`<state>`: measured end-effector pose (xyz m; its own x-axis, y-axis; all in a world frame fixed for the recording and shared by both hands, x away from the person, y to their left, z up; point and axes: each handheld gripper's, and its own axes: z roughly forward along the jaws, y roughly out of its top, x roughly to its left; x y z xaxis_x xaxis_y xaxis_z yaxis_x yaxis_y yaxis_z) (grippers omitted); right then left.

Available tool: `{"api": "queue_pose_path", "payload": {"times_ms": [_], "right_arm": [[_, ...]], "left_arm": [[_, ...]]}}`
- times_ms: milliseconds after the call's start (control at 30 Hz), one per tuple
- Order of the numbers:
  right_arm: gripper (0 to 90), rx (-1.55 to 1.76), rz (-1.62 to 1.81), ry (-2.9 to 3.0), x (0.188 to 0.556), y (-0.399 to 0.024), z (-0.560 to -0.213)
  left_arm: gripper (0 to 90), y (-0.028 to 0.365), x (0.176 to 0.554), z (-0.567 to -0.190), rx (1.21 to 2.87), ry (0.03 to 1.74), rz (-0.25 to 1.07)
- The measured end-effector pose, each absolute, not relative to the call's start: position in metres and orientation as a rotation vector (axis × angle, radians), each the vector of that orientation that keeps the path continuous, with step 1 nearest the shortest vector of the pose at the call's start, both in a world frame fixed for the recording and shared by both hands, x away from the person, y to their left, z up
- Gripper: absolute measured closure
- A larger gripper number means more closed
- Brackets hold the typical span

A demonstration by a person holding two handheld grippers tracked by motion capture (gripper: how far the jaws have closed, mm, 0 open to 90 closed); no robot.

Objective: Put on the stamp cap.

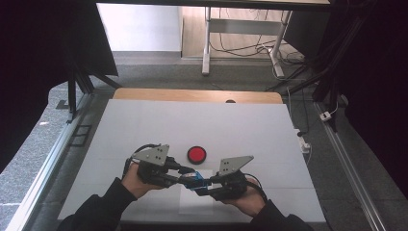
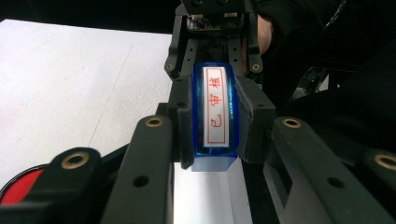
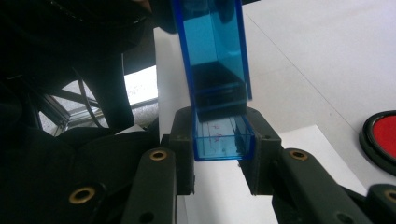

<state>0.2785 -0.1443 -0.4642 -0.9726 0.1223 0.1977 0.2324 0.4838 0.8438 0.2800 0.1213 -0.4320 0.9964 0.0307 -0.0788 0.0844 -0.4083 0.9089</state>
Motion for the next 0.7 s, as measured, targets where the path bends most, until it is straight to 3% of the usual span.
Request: {"api": "queue_pose_path", "payload": {"times_ms": [700], "right_arm": [[68.6, -0.196, -1.557, -2.598, 0.2716, -0.1413, -0.4581]], "left_arm": [[70.5, 0.121, 0.2816, -0.438, 1.944, 0.025, -0.143]]}}
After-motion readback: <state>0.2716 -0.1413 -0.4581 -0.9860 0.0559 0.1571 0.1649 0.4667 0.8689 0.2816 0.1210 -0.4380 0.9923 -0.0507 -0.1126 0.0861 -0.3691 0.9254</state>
